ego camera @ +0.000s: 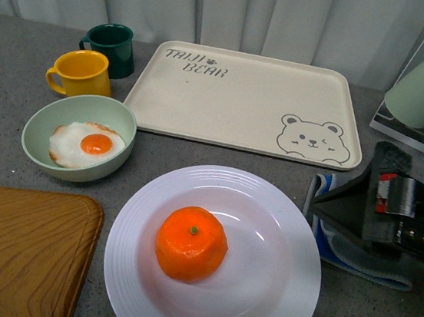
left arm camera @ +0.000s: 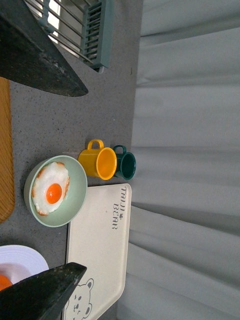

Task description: Place orange and plate with both arms

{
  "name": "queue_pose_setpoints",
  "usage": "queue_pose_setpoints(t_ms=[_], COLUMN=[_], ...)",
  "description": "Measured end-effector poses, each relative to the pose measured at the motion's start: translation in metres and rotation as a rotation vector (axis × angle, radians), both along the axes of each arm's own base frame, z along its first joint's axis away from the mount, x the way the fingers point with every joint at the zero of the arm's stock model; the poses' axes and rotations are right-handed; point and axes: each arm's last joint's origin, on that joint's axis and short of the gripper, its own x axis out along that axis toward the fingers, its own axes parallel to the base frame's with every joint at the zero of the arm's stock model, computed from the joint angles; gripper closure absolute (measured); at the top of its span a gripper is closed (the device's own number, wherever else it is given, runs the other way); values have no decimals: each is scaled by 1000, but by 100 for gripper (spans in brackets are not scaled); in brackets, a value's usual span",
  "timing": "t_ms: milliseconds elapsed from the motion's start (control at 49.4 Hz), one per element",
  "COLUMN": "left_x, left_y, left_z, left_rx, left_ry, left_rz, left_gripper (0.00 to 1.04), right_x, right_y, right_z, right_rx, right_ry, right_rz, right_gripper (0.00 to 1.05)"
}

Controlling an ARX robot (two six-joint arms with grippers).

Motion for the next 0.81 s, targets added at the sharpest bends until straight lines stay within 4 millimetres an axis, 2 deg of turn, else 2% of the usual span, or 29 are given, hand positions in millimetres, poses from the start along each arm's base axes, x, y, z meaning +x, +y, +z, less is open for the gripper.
queue_pose_setpoints(t_ms=[162,283,425,627,810], left_x=[0,0,0,0,0], left_y=[0,0,0,0,0], left_z=[0,0,0,0,0], left_rx=[0,0,0,0,0], left_ry=[0,0,0,0,0], left_rz=[0,0,0,0,0], left_gripper=[7,7,7,7,7], right_x=[22,35,45,56,63], right_y=[0,-3,-2,6,12], right_z=[-20,-36,-49,-57,-71], right_rx=[88,79,72,79,131], right_ry=[156,263,309,320,368], right_rz=[27,32,61,92,66], right_gripper=[9,9,9,9,9])
